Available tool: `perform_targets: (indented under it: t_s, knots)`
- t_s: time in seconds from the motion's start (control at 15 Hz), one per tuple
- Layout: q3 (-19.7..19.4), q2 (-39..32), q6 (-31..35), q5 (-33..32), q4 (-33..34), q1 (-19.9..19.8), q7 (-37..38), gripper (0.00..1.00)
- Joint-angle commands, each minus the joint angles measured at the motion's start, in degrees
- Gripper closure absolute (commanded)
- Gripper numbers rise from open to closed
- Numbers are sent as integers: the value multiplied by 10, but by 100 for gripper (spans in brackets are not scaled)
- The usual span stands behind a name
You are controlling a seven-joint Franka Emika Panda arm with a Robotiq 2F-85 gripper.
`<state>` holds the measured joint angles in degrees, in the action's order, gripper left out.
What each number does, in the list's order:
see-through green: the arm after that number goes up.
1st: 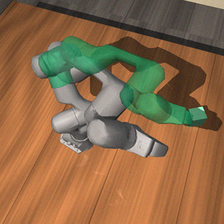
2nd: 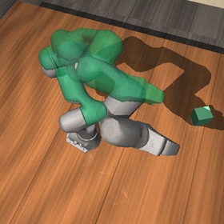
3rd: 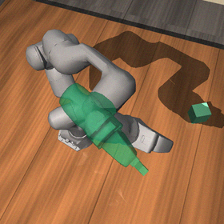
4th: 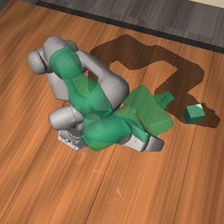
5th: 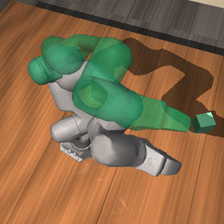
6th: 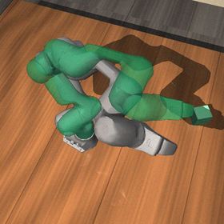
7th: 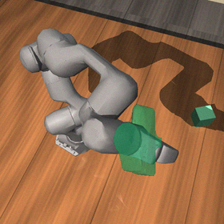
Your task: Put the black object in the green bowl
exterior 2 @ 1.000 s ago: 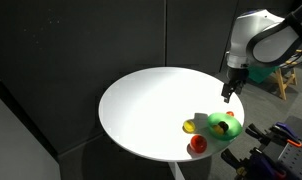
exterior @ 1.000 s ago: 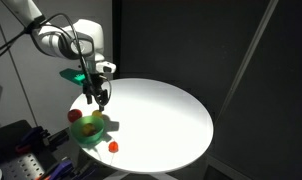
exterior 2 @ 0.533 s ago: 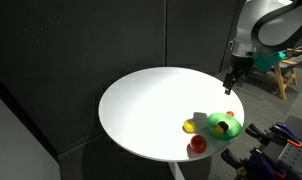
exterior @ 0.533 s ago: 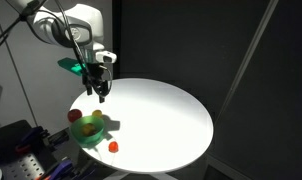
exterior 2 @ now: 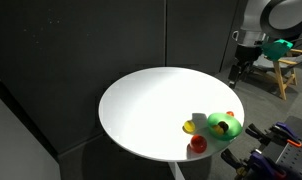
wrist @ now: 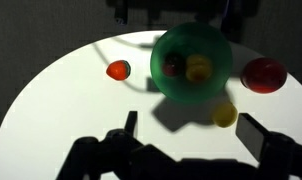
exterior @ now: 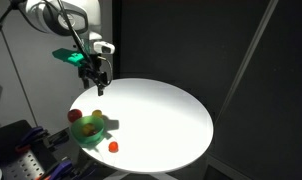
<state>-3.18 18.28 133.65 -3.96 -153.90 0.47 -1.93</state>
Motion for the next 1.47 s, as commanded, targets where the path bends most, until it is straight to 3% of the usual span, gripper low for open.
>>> perform_targets:
  t_s: [0.0, 1.4]
  knots:
    - [-2, 33, -36, 13, 0, -1, -43, 0]
    - [6, 21, -27, 2, -1, -5, -30, 0]
